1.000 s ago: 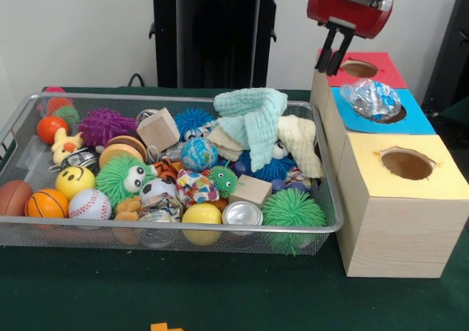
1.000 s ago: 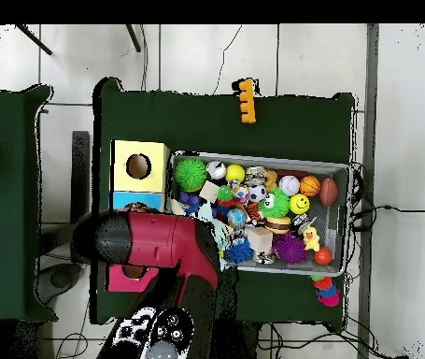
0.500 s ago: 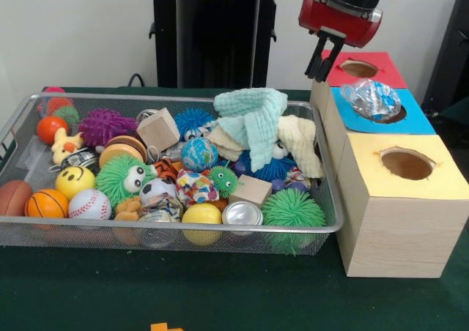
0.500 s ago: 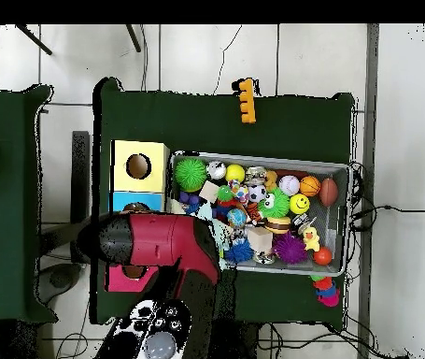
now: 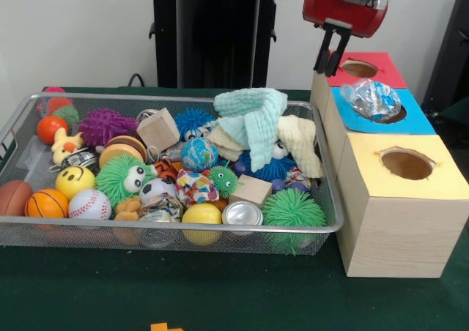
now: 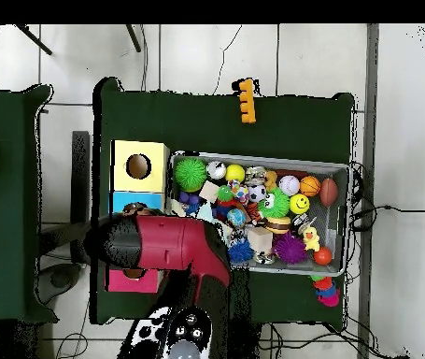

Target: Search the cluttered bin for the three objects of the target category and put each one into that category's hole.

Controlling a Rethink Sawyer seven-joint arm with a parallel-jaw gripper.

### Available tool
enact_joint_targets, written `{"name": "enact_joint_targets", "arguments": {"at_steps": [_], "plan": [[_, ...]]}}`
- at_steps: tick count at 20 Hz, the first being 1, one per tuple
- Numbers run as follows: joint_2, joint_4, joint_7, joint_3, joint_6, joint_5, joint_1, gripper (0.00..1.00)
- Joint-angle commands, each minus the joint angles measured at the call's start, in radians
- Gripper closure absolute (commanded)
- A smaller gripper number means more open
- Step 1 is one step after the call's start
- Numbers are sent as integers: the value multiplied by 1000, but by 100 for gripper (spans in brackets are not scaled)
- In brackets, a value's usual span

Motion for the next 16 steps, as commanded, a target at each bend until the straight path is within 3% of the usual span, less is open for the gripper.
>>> {"name": "enact_joint_targets", "arguments": {"at_steps": [1, 8, 16], "plan": [[-68, 55, -167, 174, -2, -62, -129, 100], [-30, 19, -202, 256, -8, -121, -239, 100], [-13, 90, -131, 331, -135, -198, -310, 100]]}}
